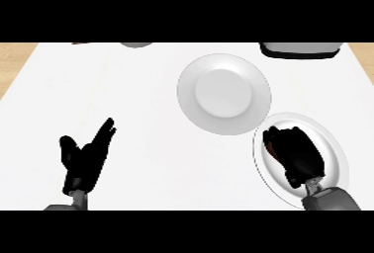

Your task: Pick the sweet potato from the plate and place it in the plate

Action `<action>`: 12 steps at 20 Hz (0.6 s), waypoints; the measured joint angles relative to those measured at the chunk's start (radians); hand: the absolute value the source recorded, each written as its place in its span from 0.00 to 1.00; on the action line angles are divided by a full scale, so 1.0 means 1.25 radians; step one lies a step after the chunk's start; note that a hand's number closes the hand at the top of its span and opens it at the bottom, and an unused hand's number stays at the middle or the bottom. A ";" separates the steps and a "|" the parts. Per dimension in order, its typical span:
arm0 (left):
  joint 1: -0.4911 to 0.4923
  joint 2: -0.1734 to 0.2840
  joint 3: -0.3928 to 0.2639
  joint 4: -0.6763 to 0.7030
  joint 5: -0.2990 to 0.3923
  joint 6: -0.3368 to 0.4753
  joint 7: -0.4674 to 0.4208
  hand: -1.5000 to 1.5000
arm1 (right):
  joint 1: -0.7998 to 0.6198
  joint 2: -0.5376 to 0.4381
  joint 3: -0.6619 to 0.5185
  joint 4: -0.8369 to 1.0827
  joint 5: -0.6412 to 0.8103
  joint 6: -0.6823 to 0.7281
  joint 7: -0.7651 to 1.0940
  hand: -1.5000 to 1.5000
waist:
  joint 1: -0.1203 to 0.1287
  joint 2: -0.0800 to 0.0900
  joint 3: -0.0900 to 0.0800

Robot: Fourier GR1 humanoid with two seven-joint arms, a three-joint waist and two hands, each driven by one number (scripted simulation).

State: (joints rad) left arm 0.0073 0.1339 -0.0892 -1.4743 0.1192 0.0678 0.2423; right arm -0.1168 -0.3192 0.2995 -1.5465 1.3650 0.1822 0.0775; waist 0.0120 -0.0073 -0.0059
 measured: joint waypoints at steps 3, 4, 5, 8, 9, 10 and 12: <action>-0.003 0.000 -0.003 -0.002 -0.002 -0.002 0.001 0.50 | -0.022 0.124 -0.008 -0.009 -0.019 -0.013 0.122 1.00 | 0.013 0.005 0.004; -0.006 -0.001 -0.005 -0.002 -0.002 -0.003 0.001 0.50 | -0.036 0.152 -0.007 -0.016 -0.028 -0.029 0.161 1.00 | 0.019 0.006 0.006; -0.008 -0.002 -0.007 -0.002 -0.002 -0.005 0.002 0.50 | -0.051 0.174 -0.005 -0.022 -0.034 -0.049 0.199 1.00 | 0.026 0.007 0.007; -0.015 -0.005 -0.015 0.001 -0.001 -0.013 0.002 0.50 | -0.106 0.216 0.005 -0.041 -0.036 -0.117 0.318 1.00 | 0.048 0.008 0.008; -0.018 -0.008 -0.019 0.002 -0.002 -0.015 0.002 0.50 | -0.126 0.224 0.010 -0.045 -0.034 -0.140 0.359 1.00 | 0.054 0.009 0.008; -0.021 -0.009 -0.022 0.003 -0.003 -0.017 0.002 0.50 | -0.144 0.231 0.014 -0.048 -0.033 -0.165 0.402 1.00 | 0.060 0.009 0.007; -0.027 -0.011 -0.027 0.006 -0.003 -0.021 0.003 0.50 | -0.183 0.240 0.022 -0.050 -0.026 -0.217 0.487 1.00 | 0.072 0.012 0.007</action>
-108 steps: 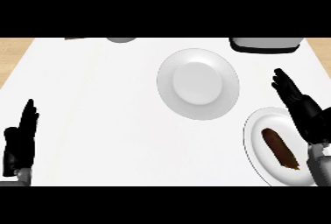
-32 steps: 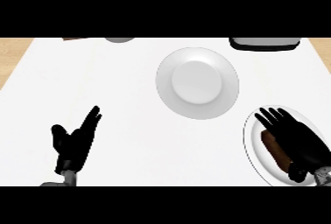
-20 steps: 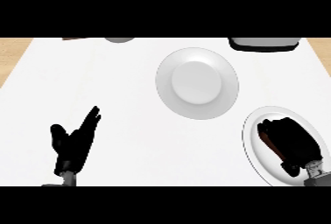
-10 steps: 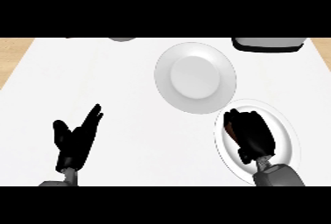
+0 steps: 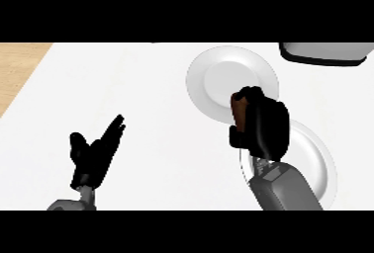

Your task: Pick the sweet potato from the plate and place it in the plate

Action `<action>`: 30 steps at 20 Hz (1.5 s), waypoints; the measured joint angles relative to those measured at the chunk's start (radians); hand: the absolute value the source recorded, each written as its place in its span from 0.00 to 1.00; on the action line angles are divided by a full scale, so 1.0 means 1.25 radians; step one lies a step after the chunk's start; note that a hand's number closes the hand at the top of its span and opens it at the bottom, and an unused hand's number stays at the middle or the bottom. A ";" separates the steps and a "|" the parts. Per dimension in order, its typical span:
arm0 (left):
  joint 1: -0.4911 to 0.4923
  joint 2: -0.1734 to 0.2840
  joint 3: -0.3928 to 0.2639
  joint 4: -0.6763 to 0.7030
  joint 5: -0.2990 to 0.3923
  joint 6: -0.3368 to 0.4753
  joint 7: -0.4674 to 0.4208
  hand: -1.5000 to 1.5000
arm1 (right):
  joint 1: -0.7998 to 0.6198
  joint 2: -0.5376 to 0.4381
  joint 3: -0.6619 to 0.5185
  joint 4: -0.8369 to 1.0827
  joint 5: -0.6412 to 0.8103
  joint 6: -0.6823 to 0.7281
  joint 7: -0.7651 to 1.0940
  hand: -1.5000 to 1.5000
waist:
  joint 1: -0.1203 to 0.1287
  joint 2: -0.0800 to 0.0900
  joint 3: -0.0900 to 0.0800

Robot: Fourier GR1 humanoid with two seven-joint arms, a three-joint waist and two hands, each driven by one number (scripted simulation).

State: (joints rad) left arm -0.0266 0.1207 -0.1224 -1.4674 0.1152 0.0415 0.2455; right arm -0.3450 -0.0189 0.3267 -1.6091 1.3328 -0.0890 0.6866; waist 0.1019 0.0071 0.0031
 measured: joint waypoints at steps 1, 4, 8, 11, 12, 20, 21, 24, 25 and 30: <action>-0.002 -0.001 -0.003 0.001 0.000 -0.003 -0.001 0.50 | -0.020 0.003 0.004 0.000 0.005 -0.025 0.044 1.00 | 0.005 0.000 0.000; -0.007 -0.003 -0.011 0.003 -0.004 -0.007 -0.004 0.50 | -0.073 0.009 0.013 0.008 0.028 -0.108 0.175 1.00 | 0.019 0.003 -0.001; -0.015 -0.008 -0.017 0.009 -0.006 -0.011 -0.006 0.50 | -0.137 0.011 0.027 0.040 0.070 -0.188 0.288 1.00 | 0.028 0.006 -0.001; -0.019 -0.008 -0.019 0.010 -0.008 -0.011 -0.003 0.50 | -0.177 0.010 0.028 0.070 0.101 -0.243 0.324 1.00 | 0.027 0.009 0.000; -0.019 -0.007 -0.018 0.010 -0.008 -0.012 -0.003 0.50 | -0.189 0.009 0.025 0.080 0.112 -0.259 0.332 1.00 | 0.027 0.009 0.000; -0.012 -0.010 -0.011 0.006 -0.011 0.001 0.001 0.50 | -0.230 0.007 -0.007 0.203 0.241 -0.350 0.378 1.00 | 0.000 0.008 0.001; -0.007 -0.005 -0.006 0.004 -0.009 -0.002 -0.002 0.50 | -0.234 0.007 -0.019 0.215 0.256 -0.360 0.382 1.00 | -0.004 0.007 0.001; 0.000 -0.006 -0.001 0.001 -0.007 0.001 -0.005 0.50 | -0.239 0.007 -0.053 0.259 0.287 -0.397 0.384 1.00 | -0.014 0.007 0.002; 0.003 -0.006 -0.001 0.000 -0.007 0.000 -0.009 0.50 | -0.239 0.007 -0.063 0.274 0.294 -0.411 0.384 1.00 | -0.017 0.007 0.002; 0.008 -0.003 0.008 -0.002 -0.003 0.000 -0.009 0.50 | -0.254 0.007 -0.130 0.359 0.306 -0.499 0.360 1.00 | -0.028 0.007 0.003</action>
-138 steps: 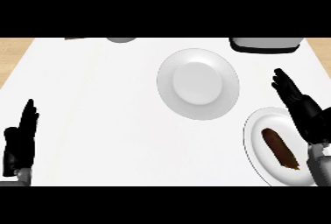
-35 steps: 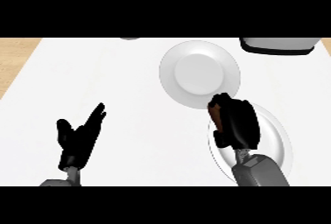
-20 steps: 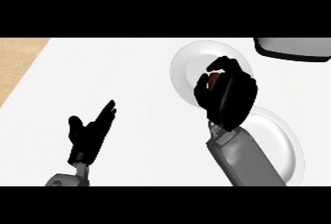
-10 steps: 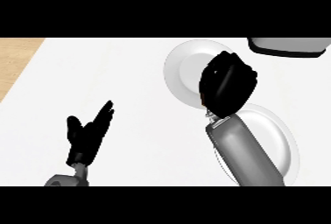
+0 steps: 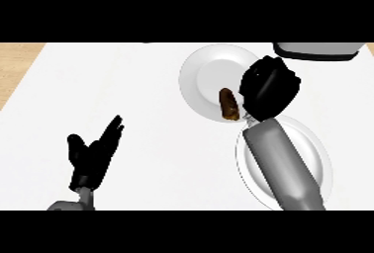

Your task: Pick the sweet potato from the plate and place it in the plate

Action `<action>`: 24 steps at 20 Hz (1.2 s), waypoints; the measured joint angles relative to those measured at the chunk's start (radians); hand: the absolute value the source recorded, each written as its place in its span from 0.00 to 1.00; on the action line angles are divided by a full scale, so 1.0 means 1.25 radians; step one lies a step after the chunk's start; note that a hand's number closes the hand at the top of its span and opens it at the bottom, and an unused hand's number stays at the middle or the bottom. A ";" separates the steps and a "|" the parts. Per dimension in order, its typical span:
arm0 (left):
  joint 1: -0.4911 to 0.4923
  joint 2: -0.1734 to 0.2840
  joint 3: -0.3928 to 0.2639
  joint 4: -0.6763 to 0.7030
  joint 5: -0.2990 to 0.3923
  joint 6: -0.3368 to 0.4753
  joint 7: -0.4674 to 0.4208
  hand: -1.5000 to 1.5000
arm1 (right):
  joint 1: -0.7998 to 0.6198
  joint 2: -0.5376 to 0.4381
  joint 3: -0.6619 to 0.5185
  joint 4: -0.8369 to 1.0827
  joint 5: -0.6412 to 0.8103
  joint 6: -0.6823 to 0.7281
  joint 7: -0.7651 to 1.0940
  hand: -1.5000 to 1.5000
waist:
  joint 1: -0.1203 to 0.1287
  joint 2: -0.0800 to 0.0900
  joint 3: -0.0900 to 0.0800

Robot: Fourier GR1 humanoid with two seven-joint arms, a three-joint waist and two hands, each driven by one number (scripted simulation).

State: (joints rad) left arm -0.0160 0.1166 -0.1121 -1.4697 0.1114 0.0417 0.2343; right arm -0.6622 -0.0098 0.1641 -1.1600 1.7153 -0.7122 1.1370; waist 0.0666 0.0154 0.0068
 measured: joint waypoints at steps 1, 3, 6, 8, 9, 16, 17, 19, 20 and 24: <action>0.001 -0.003 -0.002 -0.002 -0.002 0.003 0.002 0.50 | -0.001 0.000 -0.015 0.016 -0.001 -0.019 -0.006 1.00 | -0.003 -0.001 0.000; 0.005 -0.001 0.002 -0.004 0.000 0.002 0.000 0.50 | -0.012 0.001 -0.051 0.055 -0.005 -0.056 -0.016 1.00 | -0.006 -0.001 0.000; 0.007 -0.002 0.004 -0.008 -0.002 0.005 0.000 0.50 | -0.021 0.001 -0.102 0.107 -0.038 -0.102 -0.026 1.00 | -0.009 -0.001 0.000; 0.009 -0.002 0.001 -0.010 -0.005 0.004 -0.004 0.50 | -0.022 0.003 -0.140 0.156 -0.093 -0.105 -0.024 0.00 | -0.007 0.001 0.000; 0.007 -0.003 0.000 -0.006 -0.006 0.003 -0.006 0.50 | -0.033 0.004 -0.158 0.183 -0.123 -0.101 -0.024 0.00 | -0.007 0.002 0.001; -0.003 -0.007 0.007 0.004 -0.008 0.006 -0.007 0.50 | -0.094 0.005 -0.221 0.372 -0.368 -0.173 -0.152 0.00 | -0.010 0.002 0.001; -0.001 -0.005 0.010 0.008 -0.006 0.001 -0.017 0.50 | -0.095 0.006 -0.227 0.386 -0.398 -0.192 -0.188 0.00 | -0.009 0.003 0.002; 0.002 -0.003 0.010 -0.001 -0.003 -0.002 -0.011 0.50 | -0.102 0.006 -0.236 0.396 -0.459 -0.228 -0.256 0.00 | -0.009 0.002 0.002; 0.001 -0.006 0.008 0.000 -0.006 0.001 -0.010 0.50 | -0.108 0.006 -0.235 0.398 -0.483 -0.246 -0.286 0.00 | -0.009 0.002 0.002; 0.004 -0.005 0.013 -0.003 -0.005 0.002 -0.008 0.50 | -0.098 0.003 -0.238 0.371 -0.579 -0.323 -0.408 0.00 | -0.011 0.001 0.002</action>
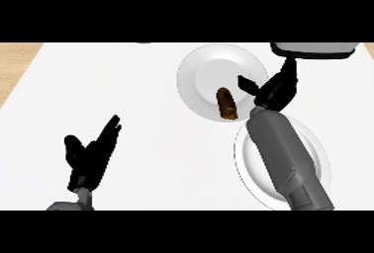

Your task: Pick the sweet potato from the plate and place it in the plate

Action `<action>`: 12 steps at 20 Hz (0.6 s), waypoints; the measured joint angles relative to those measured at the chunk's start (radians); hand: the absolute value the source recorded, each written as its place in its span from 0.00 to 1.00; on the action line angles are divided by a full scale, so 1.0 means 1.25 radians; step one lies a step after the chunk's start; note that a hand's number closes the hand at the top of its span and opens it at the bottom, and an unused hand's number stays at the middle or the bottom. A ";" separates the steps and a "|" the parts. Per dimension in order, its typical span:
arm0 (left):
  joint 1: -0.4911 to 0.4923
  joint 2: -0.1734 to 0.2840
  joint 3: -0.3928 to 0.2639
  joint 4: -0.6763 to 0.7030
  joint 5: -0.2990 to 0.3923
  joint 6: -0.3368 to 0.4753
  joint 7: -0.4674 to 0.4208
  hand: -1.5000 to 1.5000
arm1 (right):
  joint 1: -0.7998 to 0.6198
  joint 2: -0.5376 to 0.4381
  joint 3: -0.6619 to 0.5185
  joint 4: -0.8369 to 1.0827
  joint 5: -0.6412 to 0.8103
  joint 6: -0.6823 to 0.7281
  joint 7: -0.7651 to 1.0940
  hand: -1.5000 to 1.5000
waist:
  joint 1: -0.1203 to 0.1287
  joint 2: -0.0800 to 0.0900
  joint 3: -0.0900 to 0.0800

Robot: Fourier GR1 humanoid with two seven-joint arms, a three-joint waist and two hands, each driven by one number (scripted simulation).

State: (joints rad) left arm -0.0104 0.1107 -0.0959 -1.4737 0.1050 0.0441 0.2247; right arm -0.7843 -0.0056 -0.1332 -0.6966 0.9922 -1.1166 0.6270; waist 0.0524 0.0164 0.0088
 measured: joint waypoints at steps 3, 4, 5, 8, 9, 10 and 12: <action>0.011 0.004 0.006 -0.004 0.003 -0.004 -0.006 0.50 | 0.017 0.000 -0.002 -0.037 -0.079 -0.038 -0.069 0.00 | -0.009 -0.004 -0.001; 0.012 0.000 0.002 -0.004 -0.002 0.000 -0.008 0.50 | 0.030 0.000 0.015 -0.048 -0.112 -0.052 -0.084 0.00 | -0.010 -0.005 -0.001; 0.014 0.002 0.006 -0.003 0.001 -0.003 -0.008 0.50 | 0.042 0.000 0.022 -0.069 -0.143 -0.060 -0.100 0.00 | -0.014 -0.007 -0.001; 0.017 0.005 0.014 0.003 0.005 -0.007 -0.007 0.50 | 0.113 0.002 0.071 -0.165 -0.255 -0.063 -0.155 0.00 | -0.025 -0.011 -0.001; 0.018 0.003 0.016 0.004 0.005 -0.006 -0.009 0.50 | 0.145 0.002 0.100 -0.201 -0.293 -0.065 -0.171 0.00 | -0.027 -0.012 -0.001; 0.020 0.005 0.020 0.009 0.006 -0.007 -0.015 0.50 | 0.172 0.003 0.120 -0.239 -0.326 -0.060 -0.190 0.00 | -0.030 -0.013 -0.001; 0.025 0.005 0.024 0.002 0.008 -0.008 -0.012 0.50 | 0.232 0.003 0.170 -0.307 -0.383 -0.056 -0.226 0.00 | -0.034 -0.015 -0.001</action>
State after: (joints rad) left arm 0.0208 0.1172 -0.0663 -1.4712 0.1156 0.0341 0.2097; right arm -0.4942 -0.0012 0.0796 -1.0807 0.5129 -1.1871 0.3440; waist 0.0104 -0.0023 0.0078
